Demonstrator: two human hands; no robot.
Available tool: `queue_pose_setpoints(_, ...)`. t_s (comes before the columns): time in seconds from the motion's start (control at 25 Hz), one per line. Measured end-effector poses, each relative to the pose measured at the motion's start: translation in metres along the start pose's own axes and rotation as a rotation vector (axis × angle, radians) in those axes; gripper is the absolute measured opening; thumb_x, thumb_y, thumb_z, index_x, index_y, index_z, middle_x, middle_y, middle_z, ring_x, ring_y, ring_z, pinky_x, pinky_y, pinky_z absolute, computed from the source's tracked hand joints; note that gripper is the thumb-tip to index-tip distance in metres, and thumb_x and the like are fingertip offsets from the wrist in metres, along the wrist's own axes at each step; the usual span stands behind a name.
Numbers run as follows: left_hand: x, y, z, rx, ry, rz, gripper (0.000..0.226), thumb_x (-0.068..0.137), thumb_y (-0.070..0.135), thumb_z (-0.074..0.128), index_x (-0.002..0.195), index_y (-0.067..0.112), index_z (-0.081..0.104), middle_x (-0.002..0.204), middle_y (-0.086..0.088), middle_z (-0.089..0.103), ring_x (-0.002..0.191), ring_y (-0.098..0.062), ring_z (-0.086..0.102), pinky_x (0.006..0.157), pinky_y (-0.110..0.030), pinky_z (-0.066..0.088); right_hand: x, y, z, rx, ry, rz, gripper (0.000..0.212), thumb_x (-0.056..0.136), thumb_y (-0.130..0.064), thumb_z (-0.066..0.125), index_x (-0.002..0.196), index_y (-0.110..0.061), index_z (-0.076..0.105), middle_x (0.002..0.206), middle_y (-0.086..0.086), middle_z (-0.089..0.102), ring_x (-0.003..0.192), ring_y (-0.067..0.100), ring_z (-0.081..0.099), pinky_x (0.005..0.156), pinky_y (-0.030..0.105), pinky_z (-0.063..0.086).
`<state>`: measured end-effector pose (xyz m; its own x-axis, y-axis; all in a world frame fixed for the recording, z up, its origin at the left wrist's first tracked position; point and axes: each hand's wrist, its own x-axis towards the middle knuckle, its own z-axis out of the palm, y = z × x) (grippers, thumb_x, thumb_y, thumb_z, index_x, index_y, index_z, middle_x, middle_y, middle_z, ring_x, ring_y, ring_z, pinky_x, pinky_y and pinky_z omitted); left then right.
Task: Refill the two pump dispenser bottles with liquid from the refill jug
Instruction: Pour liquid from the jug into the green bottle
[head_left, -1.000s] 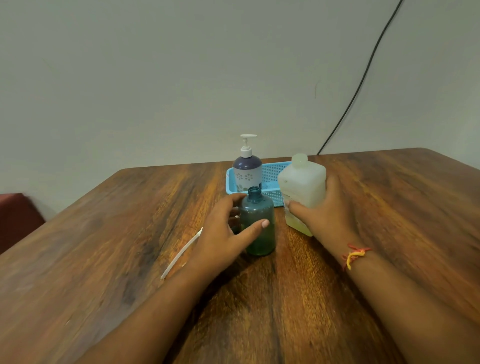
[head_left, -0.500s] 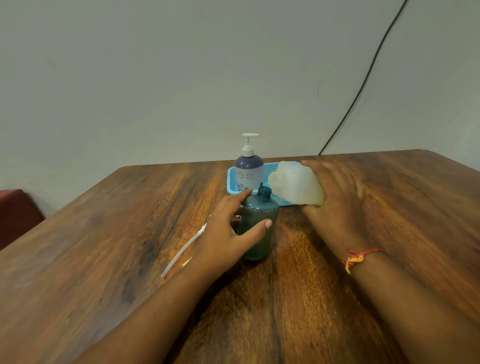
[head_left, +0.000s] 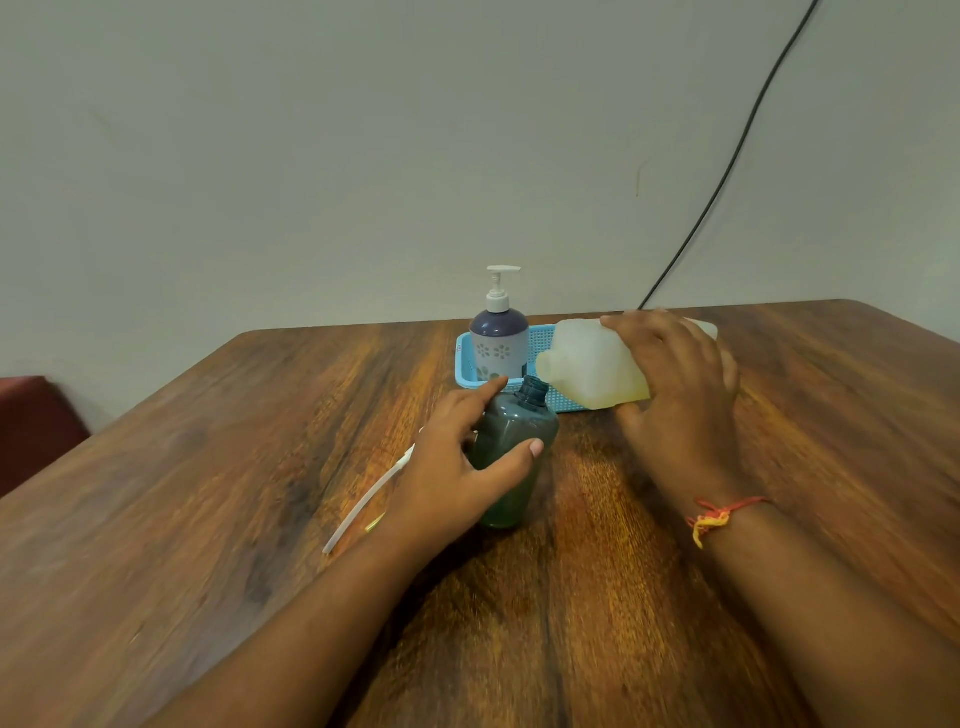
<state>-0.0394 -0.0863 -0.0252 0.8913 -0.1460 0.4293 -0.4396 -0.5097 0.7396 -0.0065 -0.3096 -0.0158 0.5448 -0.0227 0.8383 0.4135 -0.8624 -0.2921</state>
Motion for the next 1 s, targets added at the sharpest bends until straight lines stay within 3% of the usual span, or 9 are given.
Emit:
queue_pose_setpoints(0.2,-0.0001,-0.0008,0.0003,0.003,-0.006,0.007,0.077,0.078,0.055,0.064,0.149,0.034,0.044,0.138,0.013,0.054,0.120,-0.003,0.053,0.087,-0.012,0.045,0.0004,-0.0013,-0.0014,-0.008,-0.006,-0.016,0.071,0.077,-0.001,0.072,0.139,-0.030,0.054,0.143,-0.001,0.053,0.141,0.025,0.039,0.111,0.054,0.028)
queue_pose_setpoints(0.56,-0.0024,0.0023,-0.0006,0.002,-0.018,0.006,0.070,0.078,0.054,0.063,0.144,0.038,0.046,0.125,0.031,0.046,0.111,0.010,0.051,0.081,-0.010,0.044,0.0013,-0.0024,-0.0027,-0.049,0.010,-0.039,0.080,0.071,0.007,0.070,0.140,-0.031,0.052,0.149,-0.001,0.048,0.146,0.024,0.033,0.111,0.052,0.026)
queue_pose_setpoints(0.68,-0.0025,0.0025,-0.0013,0.006,-0.022,0.015,0.073,0.074,0.062,0.062,0.143,0.039,0.047,0.123,0.035,0.046,0.112,0.016,0.048,0.080,-0.008,0.044,0.0019,-0.0022,-0.0036,-0.055,0.000,-0.040,0.081,0.072,0.009,0.069,0.141,-0.031,0.052,0.151,0.000,0.047,0.147,0.024,0.031,0.112,0.052,0.025)
queue_pose_setpoints(1.0,-0.0027,0.0015,-0.0001,-0.002,-0.032,0.016,0.079,0.071,0.068,0.057,0.144,0.036,0.048,0.129,0.026,0.051,0.116,0.005,0.052,0.088,-0.015,0.046,0.0033,-0.0023,-0.0069,-0.083,0.014,-0.060,0.083,0.071,0.011,0.068,0.141,-0.029,0.052,0.151,0.002,0.046,0.148,0.027,0.030,0.112,0.052,0.025)
